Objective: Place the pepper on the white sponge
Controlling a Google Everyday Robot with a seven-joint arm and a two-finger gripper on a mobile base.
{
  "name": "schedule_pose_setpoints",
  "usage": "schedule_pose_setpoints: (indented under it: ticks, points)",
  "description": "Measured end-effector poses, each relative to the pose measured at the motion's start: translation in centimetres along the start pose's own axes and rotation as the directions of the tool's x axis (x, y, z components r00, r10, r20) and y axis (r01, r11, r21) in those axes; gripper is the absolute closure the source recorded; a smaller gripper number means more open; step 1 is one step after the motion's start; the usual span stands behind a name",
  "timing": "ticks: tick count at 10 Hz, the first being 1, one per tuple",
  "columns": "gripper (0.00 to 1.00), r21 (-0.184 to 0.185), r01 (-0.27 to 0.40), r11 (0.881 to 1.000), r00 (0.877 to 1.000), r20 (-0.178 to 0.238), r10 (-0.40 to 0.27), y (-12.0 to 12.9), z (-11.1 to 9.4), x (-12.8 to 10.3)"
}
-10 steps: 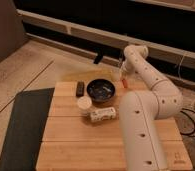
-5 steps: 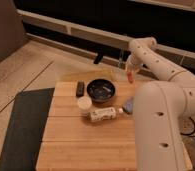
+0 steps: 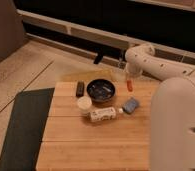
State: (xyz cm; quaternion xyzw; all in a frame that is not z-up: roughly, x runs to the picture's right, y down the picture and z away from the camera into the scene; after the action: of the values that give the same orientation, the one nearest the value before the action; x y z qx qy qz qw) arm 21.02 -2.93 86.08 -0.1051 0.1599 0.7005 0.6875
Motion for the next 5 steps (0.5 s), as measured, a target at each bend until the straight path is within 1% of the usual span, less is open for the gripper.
schedule_pose_setpoints:
  ticks: [2,3,5]
  points:
    - [1.0,0.045,-0.028,0.999,1.0,0.001,0.028,-0.6,0.1,2.0]
    - [1.0,0.069,-0.049,0.996,0.999,0.0,0.049,-0.9,0.5,3.2]
    - [1.0,0.073,-0.083,0.994,0.996,-0.008,0.084,-0.6,1.8,4.4]
